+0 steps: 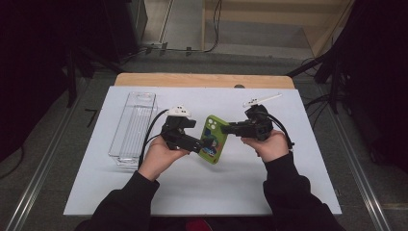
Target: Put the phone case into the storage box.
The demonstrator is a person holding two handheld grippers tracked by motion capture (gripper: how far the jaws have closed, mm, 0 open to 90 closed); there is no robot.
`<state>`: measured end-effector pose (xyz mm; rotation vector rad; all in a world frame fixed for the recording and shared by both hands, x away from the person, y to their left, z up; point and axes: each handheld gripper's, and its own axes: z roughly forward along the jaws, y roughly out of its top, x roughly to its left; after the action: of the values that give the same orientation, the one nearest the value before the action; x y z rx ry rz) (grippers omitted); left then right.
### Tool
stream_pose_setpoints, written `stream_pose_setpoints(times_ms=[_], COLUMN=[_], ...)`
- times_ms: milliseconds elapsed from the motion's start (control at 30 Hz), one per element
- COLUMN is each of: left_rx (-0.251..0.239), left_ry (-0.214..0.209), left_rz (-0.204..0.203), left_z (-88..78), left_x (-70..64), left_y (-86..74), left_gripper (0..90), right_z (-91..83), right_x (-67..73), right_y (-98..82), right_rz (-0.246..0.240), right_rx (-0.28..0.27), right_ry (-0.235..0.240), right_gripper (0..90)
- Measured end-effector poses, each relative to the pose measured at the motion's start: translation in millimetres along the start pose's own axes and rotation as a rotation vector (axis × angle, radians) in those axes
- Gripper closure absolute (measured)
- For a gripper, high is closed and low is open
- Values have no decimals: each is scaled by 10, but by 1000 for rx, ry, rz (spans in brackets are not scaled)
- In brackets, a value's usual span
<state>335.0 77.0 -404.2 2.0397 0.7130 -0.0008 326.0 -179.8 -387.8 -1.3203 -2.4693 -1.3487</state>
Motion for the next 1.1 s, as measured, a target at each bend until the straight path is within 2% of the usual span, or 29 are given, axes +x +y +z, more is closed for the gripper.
stream_pose_setpoints(times_ms=[233, 333, 400, 500, 567, 800, 967, 1100], left_rx=[-9, -5, -11, -12, 1, -11, -1, -12], left_ry=[70, 102, 124, 127, 136, 152, 175, 181], left_rz=[36, 42, 26, 6, 9, 0, -11, -20], left_z=[35, 66, 84, 109, 132, 193, 243, 262], left_x=[-41, -61, -65, -60, -60, -92, -97, -101], left_y=[-14, -20, -26, -42, -50, -62, -80, -95], left_gripper=[2, 2, 2, 2, 2, 2, 2, 2], right_z=[82, 106, 114, 125, 133, 176, 193, 199], right_x=[42, 58, 66, 91, 104, 137, 192, 242], right_y=[59, 86, 98, 114, 121, 132, 134, 128], right_rz=[9, 14, 14, 15, 16, 21, 7, -2], right_rx=[16, 15, 13, 11, 11, 15, 8, 2], right_ry=[-22, -23, -20, -21, -22, -15, -8, -10], right_gripper=[747, 747, 747, 747, 747, 747, 747, 747])
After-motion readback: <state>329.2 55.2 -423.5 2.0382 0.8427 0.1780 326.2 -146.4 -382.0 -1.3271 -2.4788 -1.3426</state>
